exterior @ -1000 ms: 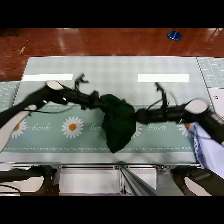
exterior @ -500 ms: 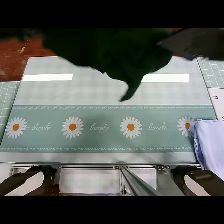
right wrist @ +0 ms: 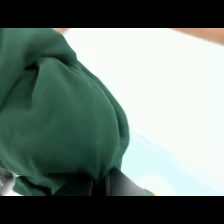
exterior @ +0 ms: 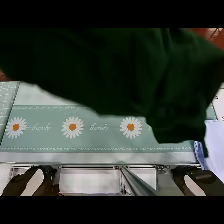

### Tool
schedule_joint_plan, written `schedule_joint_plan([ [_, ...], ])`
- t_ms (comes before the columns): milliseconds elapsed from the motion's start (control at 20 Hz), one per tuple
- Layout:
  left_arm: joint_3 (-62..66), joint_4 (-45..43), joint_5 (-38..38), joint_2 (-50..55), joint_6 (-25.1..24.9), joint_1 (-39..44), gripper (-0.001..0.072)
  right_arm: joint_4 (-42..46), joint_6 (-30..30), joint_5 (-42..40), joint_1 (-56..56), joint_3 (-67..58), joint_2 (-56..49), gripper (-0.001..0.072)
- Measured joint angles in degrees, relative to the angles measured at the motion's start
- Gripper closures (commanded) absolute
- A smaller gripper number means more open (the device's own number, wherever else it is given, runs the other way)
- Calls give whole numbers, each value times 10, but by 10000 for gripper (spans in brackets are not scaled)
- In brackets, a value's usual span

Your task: Fold the shirts.

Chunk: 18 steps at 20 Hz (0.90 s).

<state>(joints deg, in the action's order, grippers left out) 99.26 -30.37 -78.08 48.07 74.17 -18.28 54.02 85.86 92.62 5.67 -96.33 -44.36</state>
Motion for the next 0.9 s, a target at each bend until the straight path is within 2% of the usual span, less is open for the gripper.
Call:
schedule_joint_plan([
  [200,-1,-66,-42,-60,9,21,683,47,25,81,0,12,35,688],
  [400,-48,-111,-77,-101,21,69,683,59,36,99,0,124,78,688],
  [650,-226,-177,-80,-110,28,100,682,6,21,2,0,375,105,688],
  [900,-391,-198,54,-31,23,118,682,-29,-33,-156,0,511,5,688],
])
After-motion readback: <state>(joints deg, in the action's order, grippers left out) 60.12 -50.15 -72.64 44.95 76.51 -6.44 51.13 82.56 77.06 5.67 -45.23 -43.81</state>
